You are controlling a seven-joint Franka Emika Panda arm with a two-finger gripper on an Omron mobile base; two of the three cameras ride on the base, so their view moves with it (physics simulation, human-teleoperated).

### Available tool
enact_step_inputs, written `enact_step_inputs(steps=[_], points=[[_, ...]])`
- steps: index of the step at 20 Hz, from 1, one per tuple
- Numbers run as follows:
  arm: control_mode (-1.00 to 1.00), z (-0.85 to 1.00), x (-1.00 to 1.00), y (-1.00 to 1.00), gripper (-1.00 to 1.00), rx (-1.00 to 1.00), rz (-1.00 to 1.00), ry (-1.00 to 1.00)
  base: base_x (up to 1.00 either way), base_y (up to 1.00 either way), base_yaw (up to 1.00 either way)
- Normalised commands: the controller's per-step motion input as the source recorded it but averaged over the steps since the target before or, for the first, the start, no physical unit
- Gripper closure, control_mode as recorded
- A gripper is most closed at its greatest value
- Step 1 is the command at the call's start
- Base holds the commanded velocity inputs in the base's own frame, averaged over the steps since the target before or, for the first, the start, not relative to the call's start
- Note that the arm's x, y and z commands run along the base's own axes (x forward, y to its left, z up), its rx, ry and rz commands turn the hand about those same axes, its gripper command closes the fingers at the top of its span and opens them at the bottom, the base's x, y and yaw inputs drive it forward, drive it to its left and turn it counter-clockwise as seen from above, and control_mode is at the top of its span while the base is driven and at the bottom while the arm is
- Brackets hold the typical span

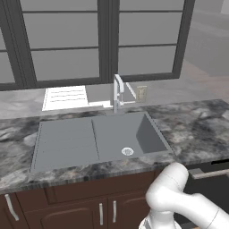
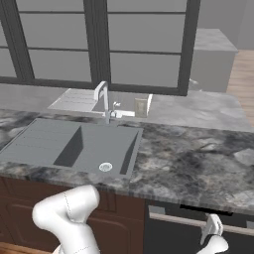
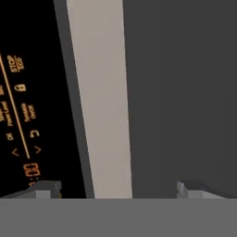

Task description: Open the dishwasher door and pull out the top rack.

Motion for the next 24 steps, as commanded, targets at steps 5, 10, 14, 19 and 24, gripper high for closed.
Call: enact_step_inputs(steps=[5,10,14,19,24], points=[[-1.00,-0.70,0.12,0.00,1.00,0.00,-0.02,0.00,0.00,0.00,0.00],[-1.00,-0.68,0.05,0.00,1.00,0.01,-0.01,0.05,0.00,0.00,0.00],[-1.00,-0.63,-0.27,-0.06,1.00,0.00,0.00,0.29,0.00,0.00,0.00],[-1.00,-0.67,-0.77,-0.14,1.00,0.00,0.00,0.40,0.00,0.00,0.00],[-1.00,-0.82,-1.00,-0.23,1.00,0.00,0.00,0.45,0.00,0.00,0.00]])
